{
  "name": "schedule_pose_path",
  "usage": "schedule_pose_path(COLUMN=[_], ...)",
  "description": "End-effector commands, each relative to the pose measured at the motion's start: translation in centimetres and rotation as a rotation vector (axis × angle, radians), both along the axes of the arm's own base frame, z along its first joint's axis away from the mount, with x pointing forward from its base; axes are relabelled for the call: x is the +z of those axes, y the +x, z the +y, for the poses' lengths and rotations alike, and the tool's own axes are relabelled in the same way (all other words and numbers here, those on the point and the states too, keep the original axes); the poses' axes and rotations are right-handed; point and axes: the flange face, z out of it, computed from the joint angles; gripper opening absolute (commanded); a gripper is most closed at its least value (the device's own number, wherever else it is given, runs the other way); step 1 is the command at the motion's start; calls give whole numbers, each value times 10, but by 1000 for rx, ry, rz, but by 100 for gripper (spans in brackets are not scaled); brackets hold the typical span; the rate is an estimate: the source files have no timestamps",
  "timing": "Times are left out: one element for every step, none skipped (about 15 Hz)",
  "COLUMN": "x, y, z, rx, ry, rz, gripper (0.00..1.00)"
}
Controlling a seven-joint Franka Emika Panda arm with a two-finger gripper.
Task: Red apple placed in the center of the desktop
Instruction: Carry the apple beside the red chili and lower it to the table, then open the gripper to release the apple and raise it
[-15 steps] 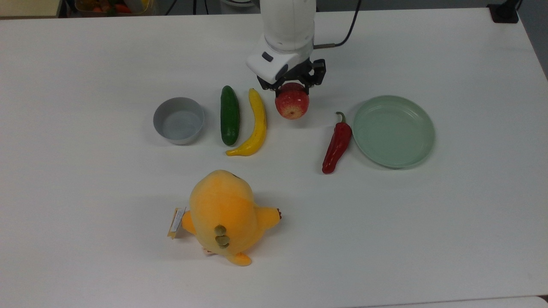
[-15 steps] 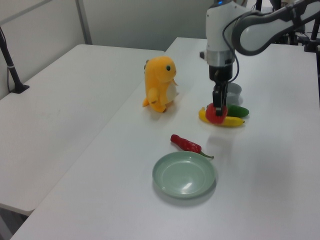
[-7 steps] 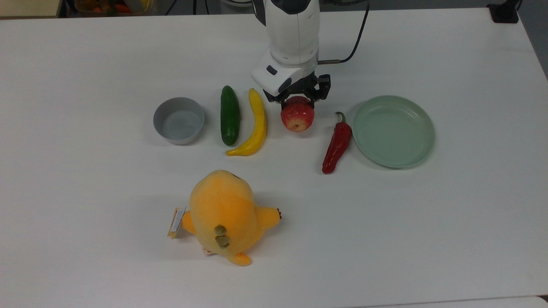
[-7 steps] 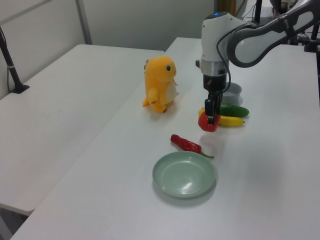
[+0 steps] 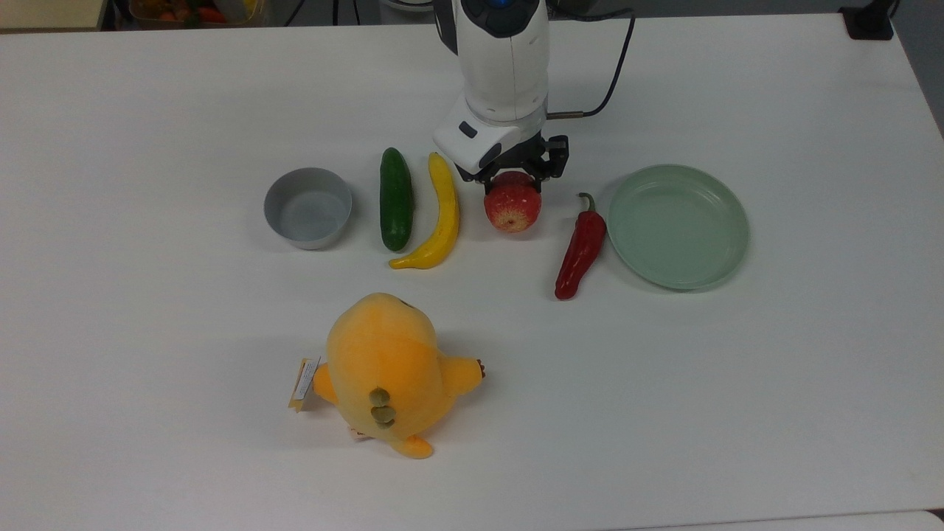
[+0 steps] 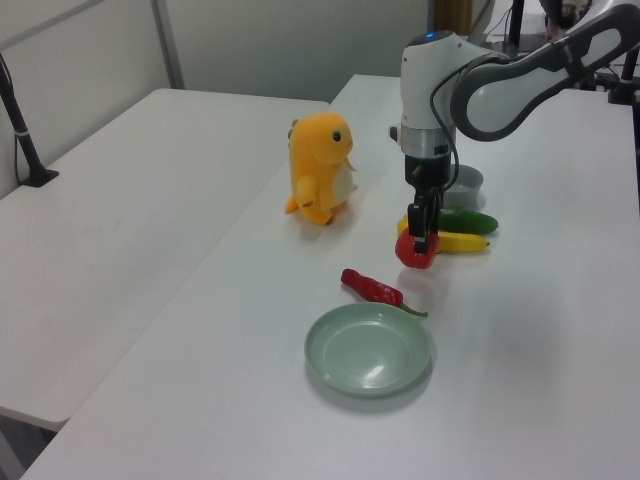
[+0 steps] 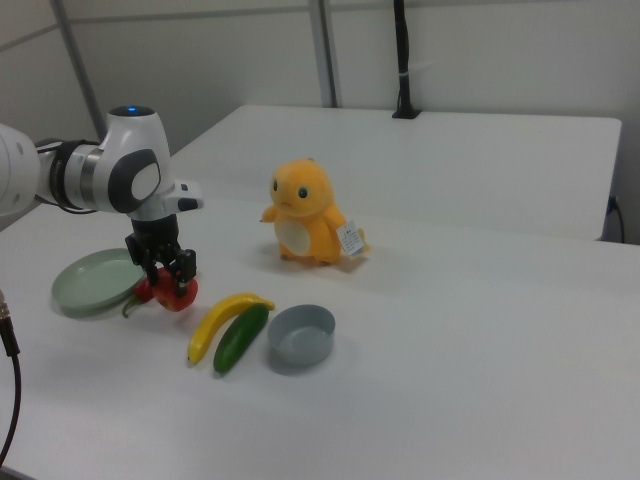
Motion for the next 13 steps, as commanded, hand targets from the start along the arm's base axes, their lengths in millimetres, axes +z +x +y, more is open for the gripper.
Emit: schedule_pose_path(x=[-1,0,1,1,1,2,7,18,40,47,59,70,78], y=[5,6,7,7,7,7,8,9,13,14,15,17,17], z=[3,3,1,0,0,0,-1,-3,-5,-12,-17,-25,-30], rx=[-19,-17,-19,-19,-19,-20,-25,-28,-35,-44,-54,-67,-74], ry=[3,4,5,5,5,5,5,7,14,10,11,10,8], rz=[-31,-33,-37,-36,-37,-37,-45,-58,-87,-85,-101,-111,-106], gripper=[100,100,100,100,100,100,100,100,100,100,100,100,100])
